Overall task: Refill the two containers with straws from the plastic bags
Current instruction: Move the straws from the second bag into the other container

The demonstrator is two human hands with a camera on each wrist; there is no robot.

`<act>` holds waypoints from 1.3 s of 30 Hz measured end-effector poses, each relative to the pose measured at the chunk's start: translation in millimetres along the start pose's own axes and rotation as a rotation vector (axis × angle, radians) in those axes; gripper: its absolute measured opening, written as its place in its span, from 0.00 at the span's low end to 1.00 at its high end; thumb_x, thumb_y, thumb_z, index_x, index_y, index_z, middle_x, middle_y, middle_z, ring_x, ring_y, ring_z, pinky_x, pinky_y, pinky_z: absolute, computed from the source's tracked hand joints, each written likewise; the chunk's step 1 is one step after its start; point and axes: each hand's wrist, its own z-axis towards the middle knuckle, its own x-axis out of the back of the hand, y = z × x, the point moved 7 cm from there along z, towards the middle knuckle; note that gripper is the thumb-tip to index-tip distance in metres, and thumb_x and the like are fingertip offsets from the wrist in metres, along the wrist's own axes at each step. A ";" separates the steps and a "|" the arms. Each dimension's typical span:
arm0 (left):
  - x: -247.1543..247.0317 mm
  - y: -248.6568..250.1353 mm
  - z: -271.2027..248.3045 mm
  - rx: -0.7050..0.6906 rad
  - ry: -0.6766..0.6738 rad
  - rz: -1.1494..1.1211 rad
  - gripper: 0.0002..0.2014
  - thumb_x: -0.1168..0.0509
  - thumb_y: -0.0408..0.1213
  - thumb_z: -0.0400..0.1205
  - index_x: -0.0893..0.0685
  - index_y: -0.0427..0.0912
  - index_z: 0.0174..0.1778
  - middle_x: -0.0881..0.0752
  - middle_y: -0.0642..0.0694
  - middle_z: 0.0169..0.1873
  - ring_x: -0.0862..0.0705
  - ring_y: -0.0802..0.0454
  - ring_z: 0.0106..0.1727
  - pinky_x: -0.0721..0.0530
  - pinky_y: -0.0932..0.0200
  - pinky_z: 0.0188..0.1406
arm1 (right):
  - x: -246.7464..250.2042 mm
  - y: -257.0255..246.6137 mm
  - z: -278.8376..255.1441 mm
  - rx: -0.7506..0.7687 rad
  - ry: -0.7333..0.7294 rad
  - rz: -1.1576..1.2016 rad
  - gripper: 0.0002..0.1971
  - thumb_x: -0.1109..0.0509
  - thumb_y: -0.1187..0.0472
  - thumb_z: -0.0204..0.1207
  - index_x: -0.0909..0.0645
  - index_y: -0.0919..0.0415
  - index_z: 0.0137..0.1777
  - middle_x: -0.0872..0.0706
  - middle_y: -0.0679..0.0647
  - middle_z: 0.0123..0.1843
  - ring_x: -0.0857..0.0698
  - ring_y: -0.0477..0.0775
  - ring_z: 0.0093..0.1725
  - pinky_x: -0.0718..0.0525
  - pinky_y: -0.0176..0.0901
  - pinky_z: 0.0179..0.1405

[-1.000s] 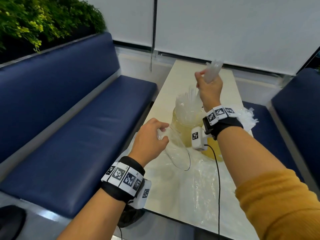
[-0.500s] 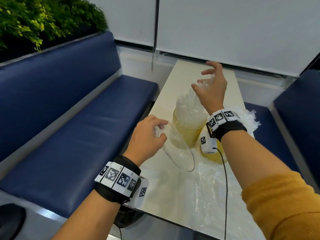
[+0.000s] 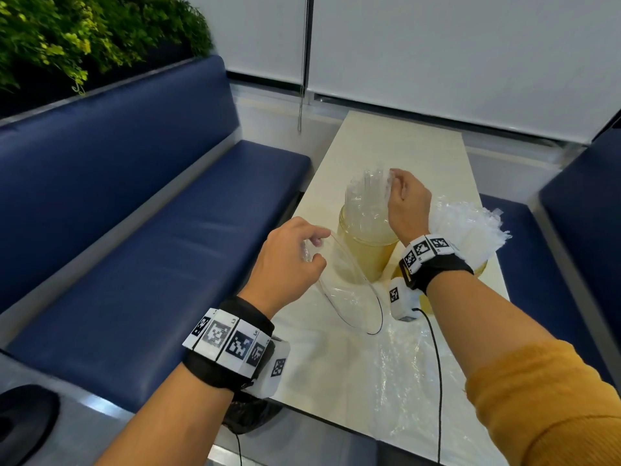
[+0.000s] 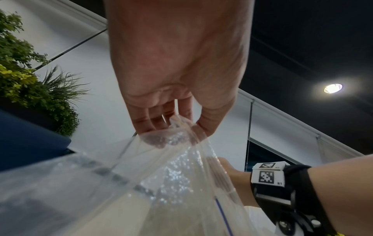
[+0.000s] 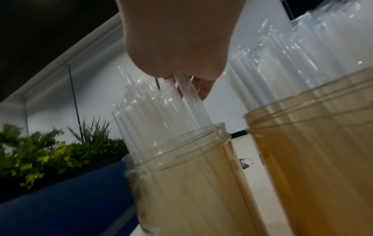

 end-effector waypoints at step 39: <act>1.8 -1.7 0.7 -0.013 -0.041 0.117 0.27 0.26 0.30 0.75 0.17 0.46 0.72 0.21 0.57 0.54 0.21 0.58 0.52 0.18 0.62 0.55 | -32.3 -107.4 -129.9 0.074 -1.085 -0.334 0.17 0.35 0.57 0.83 0.12 0.67 0.40 0.10 0.58 0.36 0.13 0.61 0.36 0.16 0.47 0.39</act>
